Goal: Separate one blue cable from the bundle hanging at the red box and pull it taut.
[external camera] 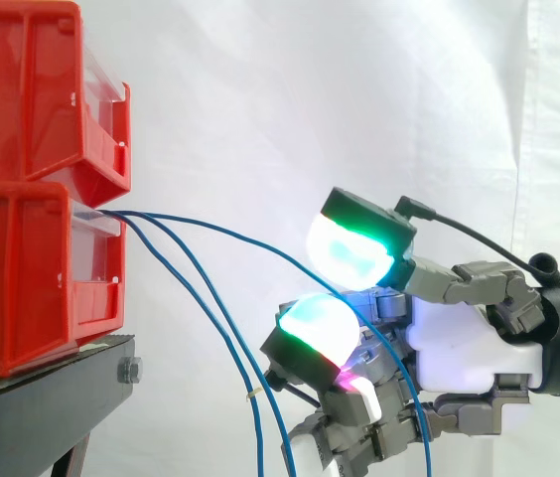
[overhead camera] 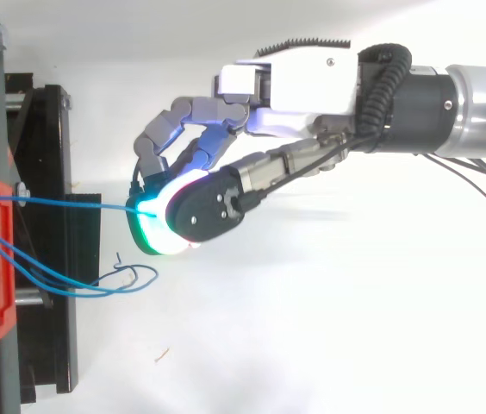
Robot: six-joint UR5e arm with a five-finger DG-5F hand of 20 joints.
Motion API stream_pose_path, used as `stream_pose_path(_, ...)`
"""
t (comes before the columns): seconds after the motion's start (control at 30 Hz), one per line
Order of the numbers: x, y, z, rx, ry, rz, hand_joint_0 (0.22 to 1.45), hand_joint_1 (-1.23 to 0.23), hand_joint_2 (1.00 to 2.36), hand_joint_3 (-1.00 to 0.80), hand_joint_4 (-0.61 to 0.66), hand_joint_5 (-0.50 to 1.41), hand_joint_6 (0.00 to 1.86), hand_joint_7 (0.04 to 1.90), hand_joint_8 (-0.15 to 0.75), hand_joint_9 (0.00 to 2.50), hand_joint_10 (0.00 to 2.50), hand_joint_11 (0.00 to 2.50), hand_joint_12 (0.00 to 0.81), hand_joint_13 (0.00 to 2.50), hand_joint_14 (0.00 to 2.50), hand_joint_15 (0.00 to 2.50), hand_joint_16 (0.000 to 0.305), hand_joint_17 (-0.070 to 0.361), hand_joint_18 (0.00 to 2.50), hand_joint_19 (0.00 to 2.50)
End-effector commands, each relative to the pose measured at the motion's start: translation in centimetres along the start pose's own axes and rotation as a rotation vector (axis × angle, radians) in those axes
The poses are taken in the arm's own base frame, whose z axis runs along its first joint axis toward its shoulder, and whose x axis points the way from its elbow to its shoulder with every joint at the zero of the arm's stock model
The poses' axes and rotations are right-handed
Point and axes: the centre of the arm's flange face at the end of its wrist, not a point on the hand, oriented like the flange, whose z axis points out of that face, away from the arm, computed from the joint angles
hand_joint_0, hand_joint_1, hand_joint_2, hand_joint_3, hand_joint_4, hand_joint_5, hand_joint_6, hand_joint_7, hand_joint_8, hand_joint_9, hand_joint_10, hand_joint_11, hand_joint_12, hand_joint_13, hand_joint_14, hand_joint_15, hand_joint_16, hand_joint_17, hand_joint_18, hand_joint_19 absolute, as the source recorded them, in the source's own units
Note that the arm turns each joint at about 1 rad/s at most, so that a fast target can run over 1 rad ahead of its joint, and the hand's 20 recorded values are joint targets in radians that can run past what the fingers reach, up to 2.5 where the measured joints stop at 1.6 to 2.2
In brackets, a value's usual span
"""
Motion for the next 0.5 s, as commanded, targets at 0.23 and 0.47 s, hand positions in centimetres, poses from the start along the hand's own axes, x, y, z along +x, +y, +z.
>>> stream_pose_path(0.23,-0.02,-0.08,0.00,0.001,-0.002,0.000,0.59,-0.71,1.01,-0.20,0.06,-0.17,0.91,1.07,0.331,1.00,0.02,0.97,0.329,0.78,0.01,0.40,0.034,0.076,0.65,0.33)
stream_pose_path(0.47,0.18,0.05,0.04,-0.001,0.000,0.000,0.61,-0.74,1.01,-0.15,-0.05,-0.18,0.92,1.11,0.316,0.99,0.02,0.98,0.315,0.77,0.01,0.40,0.032,0.072,0.64,0.34)
